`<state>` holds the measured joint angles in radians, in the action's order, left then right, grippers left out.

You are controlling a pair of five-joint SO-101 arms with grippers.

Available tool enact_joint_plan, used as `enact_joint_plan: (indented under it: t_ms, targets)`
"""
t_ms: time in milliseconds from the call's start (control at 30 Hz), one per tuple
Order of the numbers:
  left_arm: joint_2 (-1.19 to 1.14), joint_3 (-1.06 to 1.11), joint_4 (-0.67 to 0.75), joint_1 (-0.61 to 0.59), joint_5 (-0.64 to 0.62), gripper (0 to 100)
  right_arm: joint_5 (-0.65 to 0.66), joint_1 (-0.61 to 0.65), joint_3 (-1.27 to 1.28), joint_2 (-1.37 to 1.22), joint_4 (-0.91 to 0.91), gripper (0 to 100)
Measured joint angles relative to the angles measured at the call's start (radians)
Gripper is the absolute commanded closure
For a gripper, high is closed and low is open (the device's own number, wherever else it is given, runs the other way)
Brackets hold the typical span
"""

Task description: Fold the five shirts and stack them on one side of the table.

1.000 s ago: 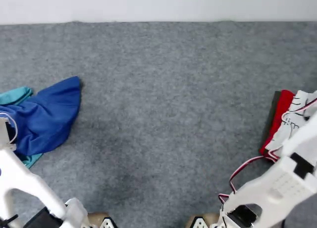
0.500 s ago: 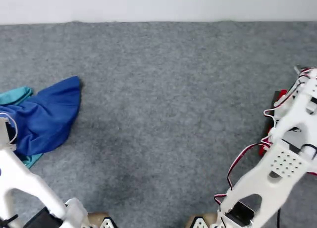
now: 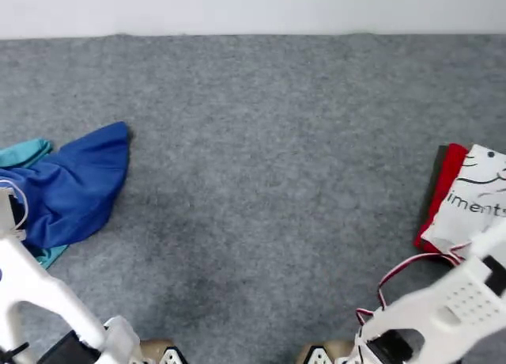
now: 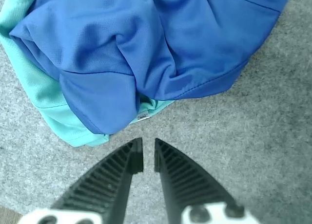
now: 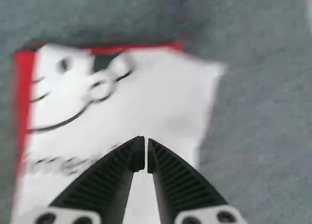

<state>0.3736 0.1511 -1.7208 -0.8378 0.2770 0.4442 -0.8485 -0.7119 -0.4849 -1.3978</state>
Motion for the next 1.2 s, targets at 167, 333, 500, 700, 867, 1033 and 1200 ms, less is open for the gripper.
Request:
enact_joint_plan:
  t_ms: [167, 333, 500, 700, 867, 1033, 1200]
  targets:
    - [0.000, 0.000, 0.002, 0.000, 0.000, 95, 0.052, -0.069, 0.000, -0.141, 0.092, 99.0]
    - [0.000, 0.000, 0.002, 0.000, 0.000, 95, 0.095, -0.114, 0.000, -0.213, 0.114, 99.0]
    - [0.000, 0.000, 0.002, 0.000, 0.000, 95, 0.098, -0.121, 0.002, -0.167, 0.114, 99.0]
    - [0.000, 0.000, 0.002, 0.000, 0.000, 95, 0.098, -0.037, 0.002, 0.011, 0.114, 99.0]
    - [0.000, 0.000, 0.002, 0.000, 0.000, 95, 0.098, 0.083, 0.002, 0.037, 0.114, 99.0]
    - [0.000, 0.005, 0.002, 0.000, 0.000, 95, 0.098, 0.166, 0.002, -0.101, 0.203, 99.0]
    - [0.002, 0.064, 0.002, 0.000, 0.000, 95, 0.098, 0.221, 0.002, -0.255, 0.302, 99.0]
